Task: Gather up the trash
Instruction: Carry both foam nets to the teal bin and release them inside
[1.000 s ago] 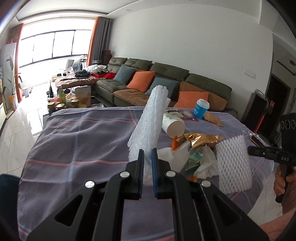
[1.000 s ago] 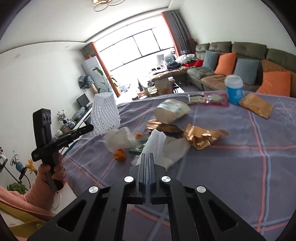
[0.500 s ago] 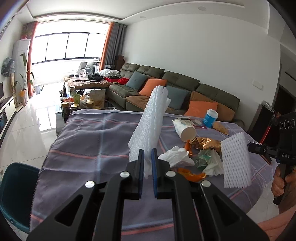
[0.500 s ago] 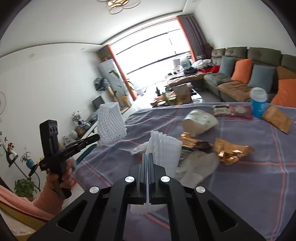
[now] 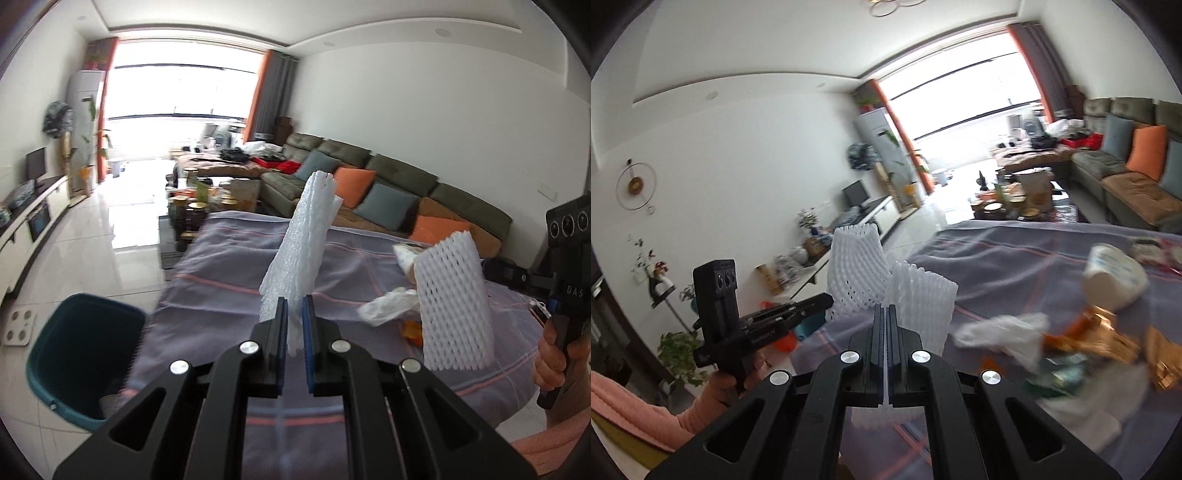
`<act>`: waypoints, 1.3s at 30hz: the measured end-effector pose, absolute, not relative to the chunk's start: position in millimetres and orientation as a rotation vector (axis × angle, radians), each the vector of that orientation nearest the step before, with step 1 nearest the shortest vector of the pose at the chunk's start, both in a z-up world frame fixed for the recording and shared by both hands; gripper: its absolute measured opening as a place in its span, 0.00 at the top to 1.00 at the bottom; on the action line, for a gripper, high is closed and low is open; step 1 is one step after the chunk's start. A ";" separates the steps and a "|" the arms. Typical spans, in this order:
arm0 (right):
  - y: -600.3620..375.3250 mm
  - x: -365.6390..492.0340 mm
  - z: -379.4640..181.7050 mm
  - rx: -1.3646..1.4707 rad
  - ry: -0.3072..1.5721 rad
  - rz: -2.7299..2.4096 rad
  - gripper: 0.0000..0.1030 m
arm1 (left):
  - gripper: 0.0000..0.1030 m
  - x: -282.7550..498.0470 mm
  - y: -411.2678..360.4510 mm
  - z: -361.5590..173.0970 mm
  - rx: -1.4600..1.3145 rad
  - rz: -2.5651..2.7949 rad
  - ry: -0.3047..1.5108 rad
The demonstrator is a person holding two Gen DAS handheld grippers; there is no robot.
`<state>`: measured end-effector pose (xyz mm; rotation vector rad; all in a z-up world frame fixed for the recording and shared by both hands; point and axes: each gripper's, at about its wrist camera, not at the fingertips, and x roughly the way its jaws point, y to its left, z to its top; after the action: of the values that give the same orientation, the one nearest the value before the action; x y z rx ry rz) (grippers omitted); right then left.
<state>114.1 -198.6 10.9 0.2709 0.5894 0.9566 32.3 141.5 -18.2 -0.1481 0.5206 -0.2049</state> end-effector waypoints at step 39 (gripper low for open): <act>70.7 194.4 -18.7 0.236 0.786 1.253 0.99 | 0.91 20.9 305.0 -72.5 -0.221 0.292 0.732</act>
<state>194.4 70.7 -18.7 0.2357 0.7855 1.2528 20.9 305.0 -72.5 -0.2214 0.7319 0.2921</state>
